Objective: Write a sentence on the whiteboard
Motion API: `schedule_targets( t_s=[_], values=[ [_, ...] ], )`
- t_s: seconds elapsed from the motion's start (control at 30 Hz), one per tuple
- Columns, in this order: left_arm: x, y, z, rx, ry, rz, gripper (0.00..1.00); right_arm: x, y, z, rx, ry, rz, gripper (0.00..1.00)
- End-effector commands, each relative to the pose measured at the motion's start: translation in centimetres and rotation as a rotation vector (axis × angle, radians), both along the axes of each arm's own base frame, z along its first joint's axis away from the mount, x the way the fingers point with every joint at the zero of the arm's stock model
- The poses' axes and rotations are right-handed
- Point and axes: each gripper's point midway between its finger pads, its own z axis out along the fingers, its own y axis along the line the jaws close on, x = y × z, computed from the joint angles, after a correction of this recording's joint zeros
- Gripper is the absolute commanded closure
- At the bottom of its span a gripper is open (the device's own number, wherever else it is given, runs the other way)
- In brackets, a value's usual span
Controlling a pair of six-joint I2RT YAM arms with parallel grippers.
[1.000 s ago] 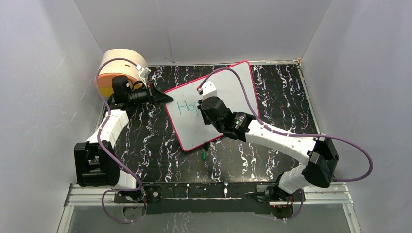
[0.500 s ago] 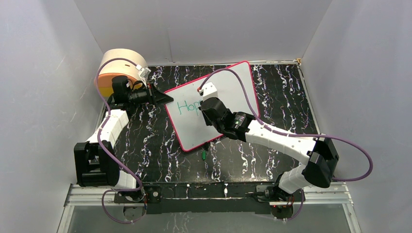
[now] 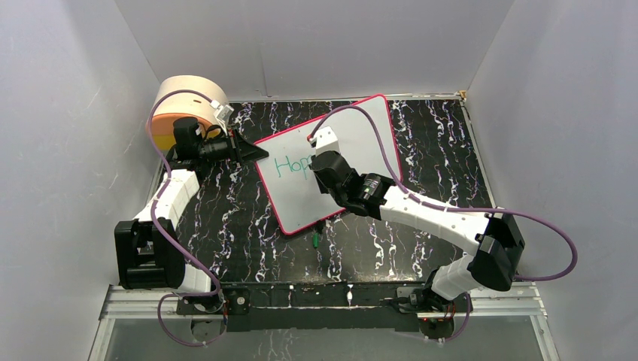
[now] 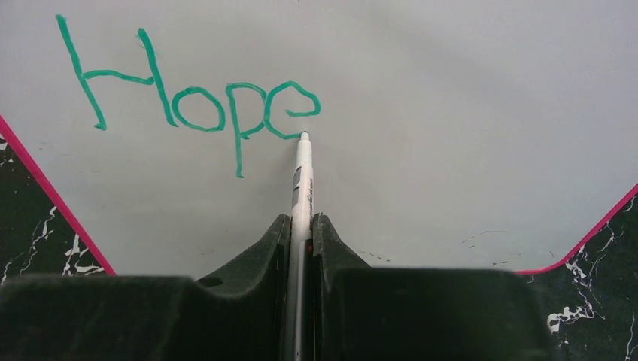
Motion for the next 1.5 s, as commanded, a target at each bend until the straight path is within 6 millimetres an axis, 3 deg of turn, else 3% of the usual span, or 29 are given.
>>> schedule_targets(
  t_s=[0.0,0.47,0.83,1.47],
  values=[
    [-0.3,-1.0,-2.6,0.061,0.01,-0.015,1.0,0.8,-0.8,2.1,0.048,-0.05,-0.054,1.0],
    [-0.2,-1.1,-2.6,0.063,0.009,-0.016,1.0,-0.1,1.0,4.6,0.166,-0.095,0.066,1.0],
    [-0.3,-1.1,-2.6,0.062,0.012,-0.017,1.0,0.6,2.1,4.3,0.162,-0.1,0.067,1.0],
    [-0.3,-1.1,-2.6,0.064,0.009,-0.015,1.0,0.9,1.5,3.1,0.121,-0.088,0.034,1.0]
  ],
)
